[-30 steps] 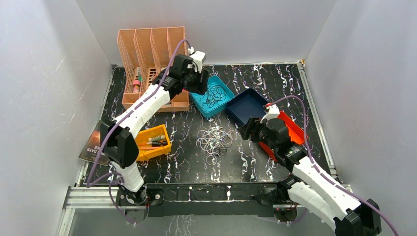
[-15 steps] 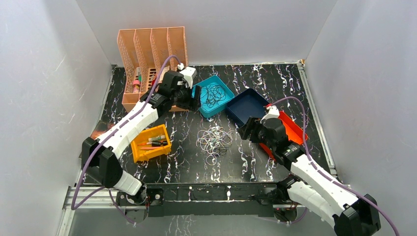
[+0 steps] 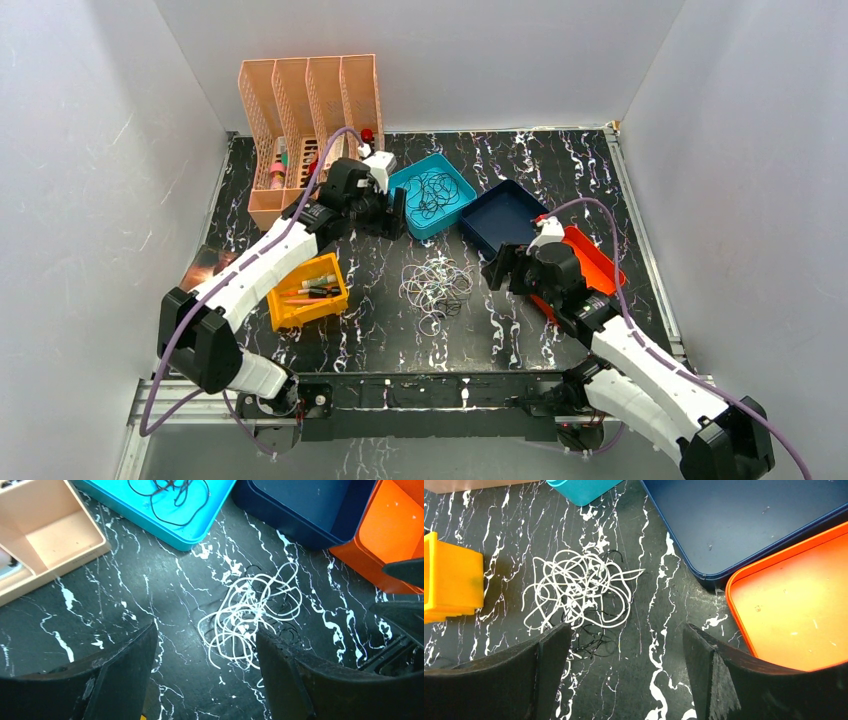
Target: Untangle the cables
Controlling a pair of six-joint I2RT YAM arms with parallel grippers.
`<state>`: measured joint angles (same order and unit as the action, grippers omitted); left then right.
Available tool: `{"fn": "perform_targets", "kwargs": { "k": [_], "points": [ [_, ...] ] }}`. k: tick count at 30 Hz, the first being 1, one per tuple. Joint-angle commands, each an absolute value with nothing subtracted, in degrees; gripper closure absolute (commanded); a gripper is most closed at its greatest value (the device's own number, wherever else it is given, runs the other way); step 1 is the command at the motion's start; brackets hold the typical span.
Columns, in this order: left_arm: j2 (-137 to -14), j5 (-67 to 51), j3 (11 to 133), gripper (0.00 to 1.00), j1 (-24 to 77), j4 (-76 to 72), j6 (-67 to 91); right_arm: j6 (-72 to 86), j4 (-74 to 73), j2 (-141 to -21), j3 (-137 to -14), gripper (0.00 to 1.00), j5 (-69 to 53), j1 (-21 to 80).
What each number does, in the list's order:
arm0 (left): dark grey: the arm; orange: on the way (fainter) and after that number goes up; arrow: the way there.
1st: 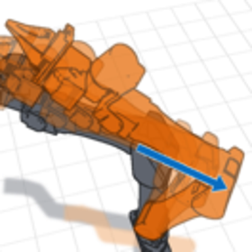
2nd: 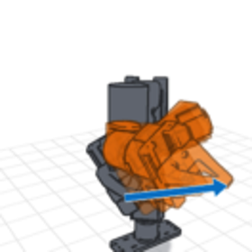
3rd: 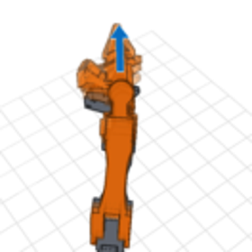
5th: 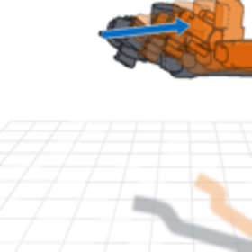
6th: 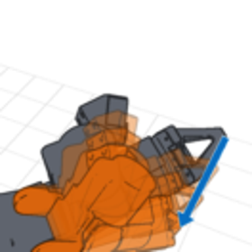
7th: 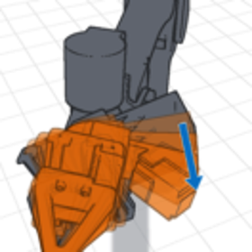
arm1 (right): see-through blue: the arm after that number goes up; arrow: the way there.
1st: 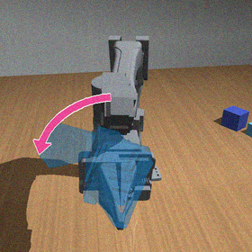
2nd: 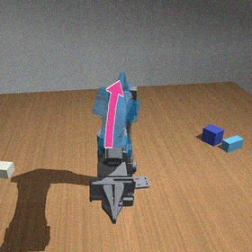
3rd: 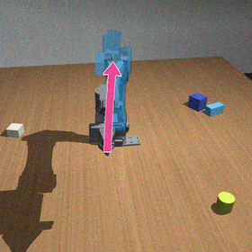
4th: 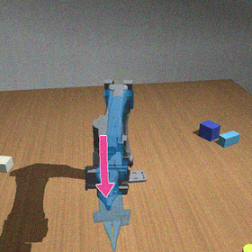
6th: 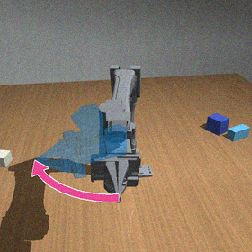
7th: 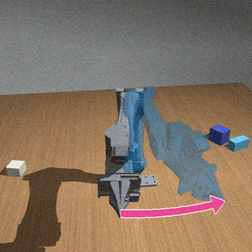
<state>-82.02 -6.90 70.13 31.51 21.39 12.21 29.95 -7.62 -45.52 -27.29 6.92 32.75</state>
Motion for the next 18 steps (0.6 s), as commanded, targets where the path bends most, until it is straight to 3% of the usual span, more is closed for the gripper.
{"fn": "perform_targets", "kwargs": {
  "k": [1,10,18],
  "points": [
    [-77.2,-9.4,67.6,0.29,33.2,21.2,13.9,27.9,-7.7,-45.1,-27.4,0.11,5.7,32.7],
    [-77.2,-6.7,61.8,0.30,40.3,19.4,17.7,25.1,-2.5,-47.6,-27.6,0.17,-5.1,32.7],
    [-81.4,-6.9,60.2,0.33,46.0,15.7,18.1,26.1,-5.2,-47.8,-28.1,0.22,-2.3,32.7]
  ]
}}
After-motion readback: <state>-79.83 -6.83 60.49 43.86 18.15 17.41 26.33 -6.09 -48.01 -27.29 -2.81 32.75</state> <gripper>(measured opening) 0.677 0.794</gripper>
